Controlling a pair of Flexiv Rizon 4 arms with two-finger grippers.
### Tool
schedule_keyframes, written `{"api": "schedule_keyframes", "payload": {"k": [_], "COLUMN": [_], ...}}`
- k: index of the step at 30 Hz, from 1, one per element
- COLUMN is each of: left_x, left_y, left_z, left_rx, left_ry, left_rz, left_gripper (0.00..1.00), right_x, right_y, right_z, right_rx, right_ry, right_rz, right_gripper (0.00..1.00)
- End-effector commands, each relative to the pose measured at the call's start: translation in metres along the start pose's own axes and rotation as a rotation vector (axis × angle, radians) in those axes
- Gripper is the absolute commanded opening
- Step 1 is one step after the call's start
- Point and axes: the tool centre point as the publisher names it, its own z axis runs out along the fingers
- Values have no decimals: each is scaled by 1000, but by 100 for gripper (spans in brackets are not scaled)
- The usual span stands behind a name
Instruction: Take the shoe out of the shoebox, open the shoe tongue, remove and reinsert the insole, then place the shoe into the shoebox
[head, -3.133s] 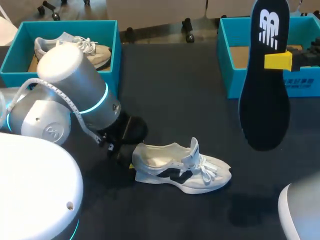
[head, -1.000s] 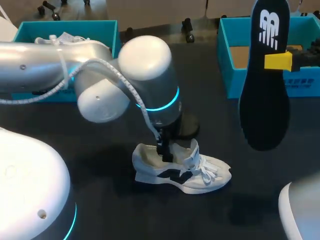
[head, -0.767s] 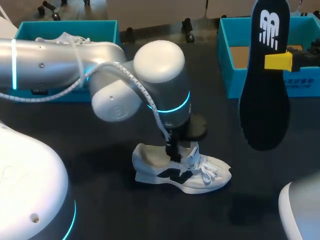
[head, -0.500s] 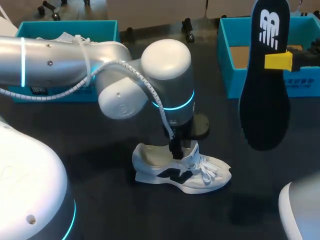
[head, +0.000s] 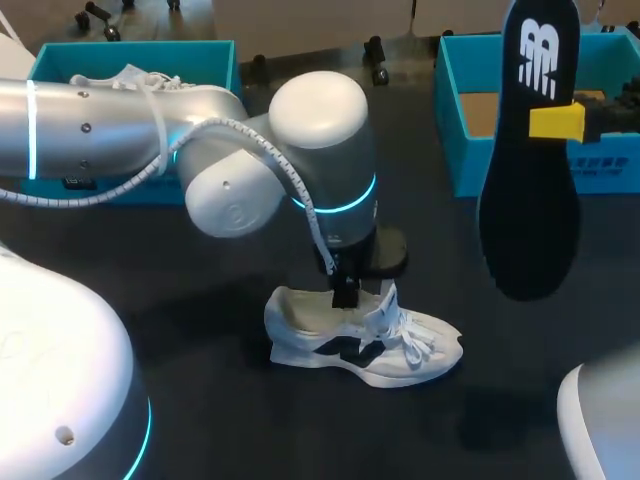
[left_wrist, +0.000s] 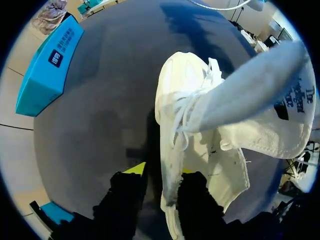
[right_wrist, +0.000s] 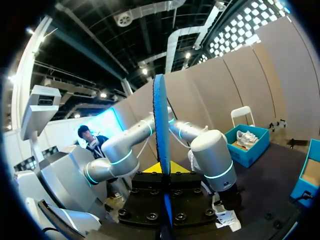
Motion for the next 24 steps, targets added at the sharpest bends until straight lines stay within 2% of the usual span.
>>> {"api": "schedule_keyframes", "payload": {"k": [1,10,17,24], "left_x": [3,3,7,7], "left_y": [4,5,13,21], "left_z": [-6,-35,-61,-71], "left_rx": [16,81,143,173], "left_ry": [-6,-49,-117,-180], "left_rz": [13,106,285,509], "left_gripper": [0,0,0,0], "right_x": [-2,-2,-2,-2], "right_y": [4,4,4,4], "right_z": [2,2,2,2], "right_rx": [7,7,7,7], "right_ry": [3,3,3,3], "right_rz": [2,2,2,2], "right_gripper": [0,0,0,0]}}
